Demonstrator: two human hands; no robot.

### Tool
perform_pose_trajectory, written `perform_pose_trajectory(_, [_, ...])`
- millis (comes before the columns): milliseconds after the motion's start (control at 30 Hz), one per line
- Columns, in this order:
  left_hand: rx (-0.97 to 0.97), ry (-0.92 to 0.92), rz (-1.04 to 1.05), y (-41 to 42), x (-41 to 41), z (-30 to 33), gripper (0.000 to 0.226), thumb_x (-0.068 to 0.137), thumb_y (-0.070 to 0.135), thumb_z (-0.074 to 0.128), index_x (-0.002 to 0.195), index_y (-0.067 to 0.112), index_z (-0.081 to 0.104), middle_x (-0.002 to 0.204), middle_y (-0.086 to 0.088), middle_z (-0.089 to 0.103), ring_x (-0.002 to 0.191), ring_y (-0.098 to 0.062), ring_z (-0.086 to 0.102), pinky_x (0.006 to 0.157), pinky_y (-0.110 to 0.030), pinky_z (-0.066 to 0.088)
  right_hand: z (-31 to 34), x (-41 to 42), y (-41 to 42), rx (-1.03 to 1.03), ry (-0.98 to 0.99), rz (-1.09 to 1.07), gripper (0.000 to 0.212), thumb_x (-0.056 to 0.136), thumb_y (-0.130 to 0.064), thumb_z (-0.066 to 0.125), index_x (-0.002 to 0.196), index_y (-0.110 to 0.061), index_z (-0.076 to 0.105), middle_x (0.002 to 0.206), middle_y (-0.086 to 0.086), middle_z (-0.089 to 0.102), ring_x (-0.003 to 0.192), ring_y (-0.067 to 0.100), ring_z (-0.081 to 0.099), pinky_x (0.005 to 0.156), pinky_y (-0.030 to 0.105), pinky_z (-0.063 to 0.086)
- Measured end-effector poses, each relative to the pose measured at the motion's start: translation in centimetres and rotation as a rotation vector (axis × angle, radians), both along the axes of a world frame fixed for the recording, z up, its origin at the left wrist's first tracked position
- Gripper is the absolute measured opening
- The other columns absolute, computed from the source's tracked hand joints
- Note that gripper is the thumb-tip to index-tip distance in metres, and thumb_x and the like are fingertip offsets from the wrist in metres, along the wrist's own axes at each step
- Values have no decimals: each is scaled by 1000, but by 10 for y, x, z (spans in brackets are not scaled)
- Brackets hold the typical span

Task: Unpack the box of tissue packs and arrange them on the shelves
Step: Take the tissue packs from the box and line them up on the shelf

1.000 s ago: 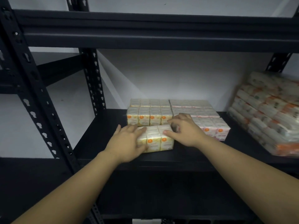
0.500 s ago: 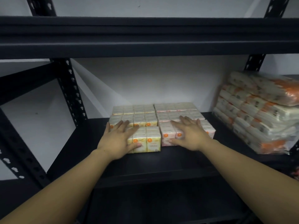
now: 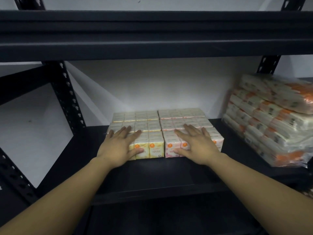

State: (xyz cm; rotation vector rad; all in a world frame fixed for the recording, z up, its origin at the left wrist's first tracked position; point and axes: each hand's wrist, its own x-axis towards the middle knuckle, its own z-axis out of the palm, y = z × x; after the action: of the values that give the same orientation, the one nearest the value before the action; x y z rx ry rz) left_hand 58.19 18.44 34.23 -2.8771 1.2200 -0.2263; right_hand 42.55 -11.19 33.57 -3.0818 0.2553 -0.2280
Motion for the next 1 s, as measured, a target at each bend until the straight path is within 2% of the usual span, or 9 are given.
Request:
perform_pose_trajectory(400, [27,52,-35,-1,3,10,84,90,83,25,162,46,3,173,5,5,159,-19,6,128,-48,6,0,10,3,-14,2,-28,85,94,-80,40,164,-44,7,175,0,5,160,22,4,127,57,0])
perform_pose_trajectory(600, [6,41,11,0,-6,9,84,89,86,26,161,48,6,173,-2,12,159,-23,10,127,-56,8,6,2,9,-4,25,-26,84,95,-75,45,164,-44,8,175,1,5,161,23,2,127,58,-3])
perform_pose_trajectory(800, [-10,24,56,-7,-19,6,81,95,78,29,163,39,6,172,-7,10,159,-29,8,127,-57,10,7,-8,18,-82,26,-80,83,96,-74,45,163,-46,6,175,3,4,160,27,-2,124,66,-7])
perform_pose_trajectory(900, [-29,45,57,-5,-23,8,87,95,79,31,164,34,4,173,-9,6,159,-31,4,127,-59,7,12,-14,35,-6,-3,-142,86,94,-75,46,164,-45,5,174,5,1,160,29,-4,124,66,-6])
perform_pose_trajectory(1000, [-162,4,5,4,-42,6,89,95,75,40,164,28,11,172,-11,11,159,-31,6,127,-57,5,11,-33,60,147,-175,-168,82,96,-73,46,164,-41,14,173,6,11,160,29,4,126,61,1])
